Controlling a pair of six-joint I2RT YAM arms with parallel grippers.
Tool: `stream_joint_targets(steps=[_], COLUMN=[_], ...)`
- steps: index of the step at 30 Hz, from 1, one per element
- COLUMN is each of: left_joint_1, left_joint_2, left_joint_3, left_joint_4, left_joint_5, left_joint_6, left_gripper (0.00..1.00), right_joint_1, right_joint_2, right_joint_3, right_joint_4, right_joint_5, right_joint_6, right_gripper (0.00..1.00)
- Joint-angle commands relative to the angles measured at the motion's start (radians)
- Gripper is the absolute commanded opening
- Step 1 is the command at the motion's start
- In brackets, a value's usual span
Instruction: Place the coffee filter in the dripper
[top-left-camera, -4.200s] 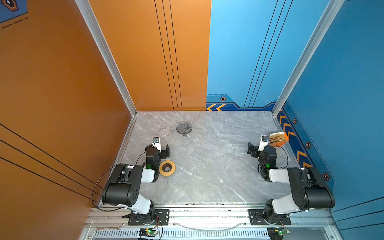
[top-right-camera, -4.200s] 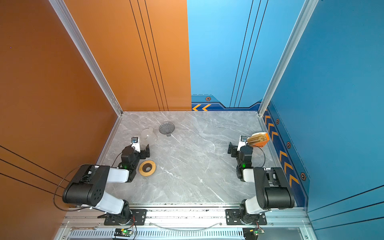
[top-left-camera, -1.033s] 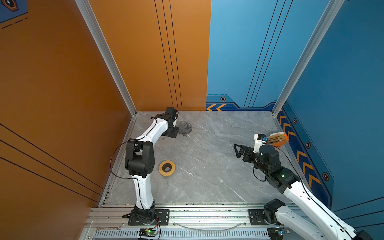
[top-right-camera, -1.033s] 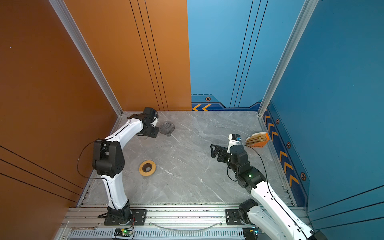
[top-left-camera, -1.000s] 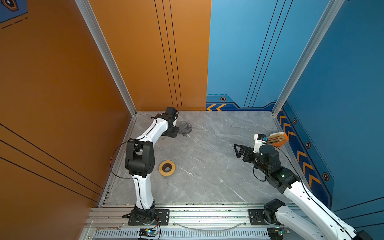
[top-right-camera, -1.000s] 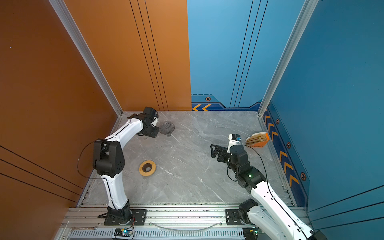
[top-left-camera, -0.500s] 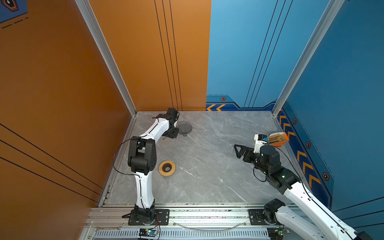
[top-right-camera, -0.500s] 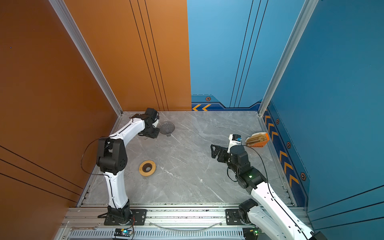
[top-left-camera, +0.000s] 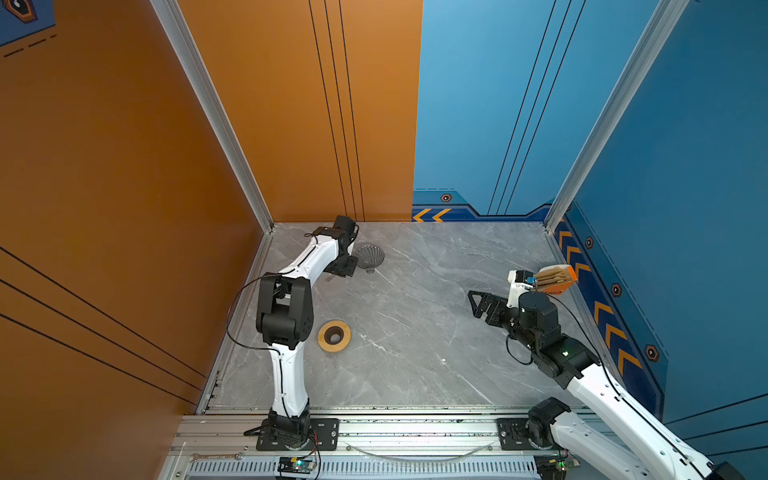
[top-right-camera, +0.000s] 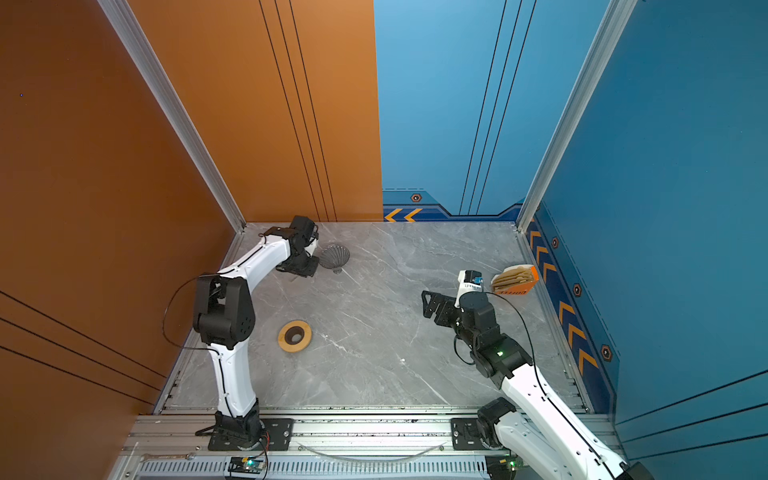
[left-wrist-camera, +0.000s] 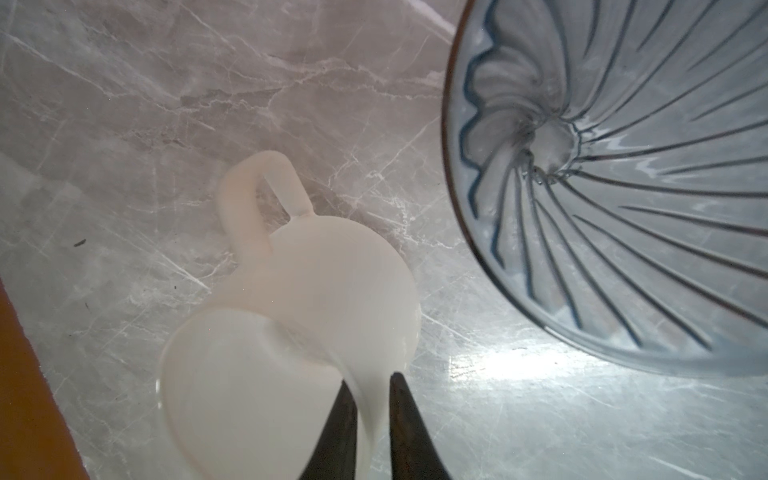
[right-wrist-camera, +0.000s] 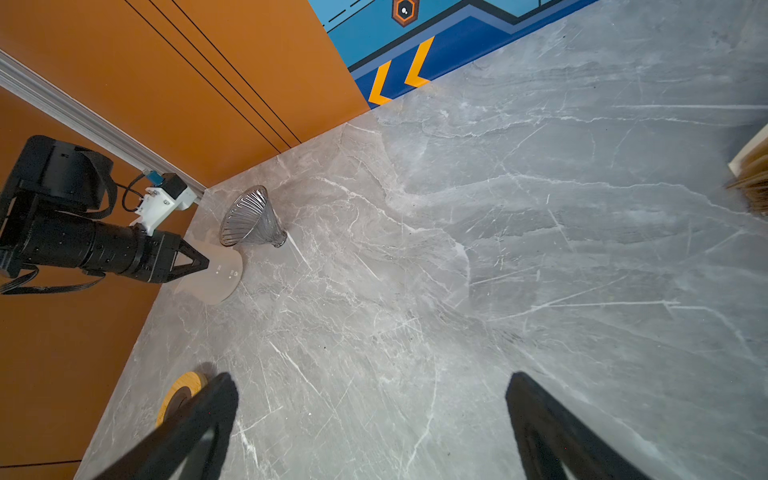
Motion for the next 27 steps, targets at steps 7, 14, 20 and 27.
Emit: stream_joint_targets(steps=[7,14,20,27], left_joint_1=[-0.023,-0.059,-0.084,-0.138], left_joint_2=[-0.018,-0.065,-0.122,-0.177], left_joint_3=[-0.006,-0.033,-0.08,-0.112], left_joint_4=[-0.065,-0.095,-0.097,-0.098], left_joint_5=[0.042,0.055,0.08,0.14], left_joint_6=[-0.003,-0.02,-0.054,-0.116], left_gripper=[0.12,0.11,0.11,0.09], right_joint_1=[0.007,0.008,0.008,0.008], right_joint_2=[-0.019,-0.022,-0.034,-0.053], right_joint_3=[-0.018,-0.021,-0.023,-0.027], right_joint_4=[-0.035,-0.036,-0.046,-0.057], right_joint_5=[0.04,0.04,0.043,0.051], right_joint_6=[0.02,0.027,0.03,0.034], right_gripper=[1.0,1.0,1.0,1.0])
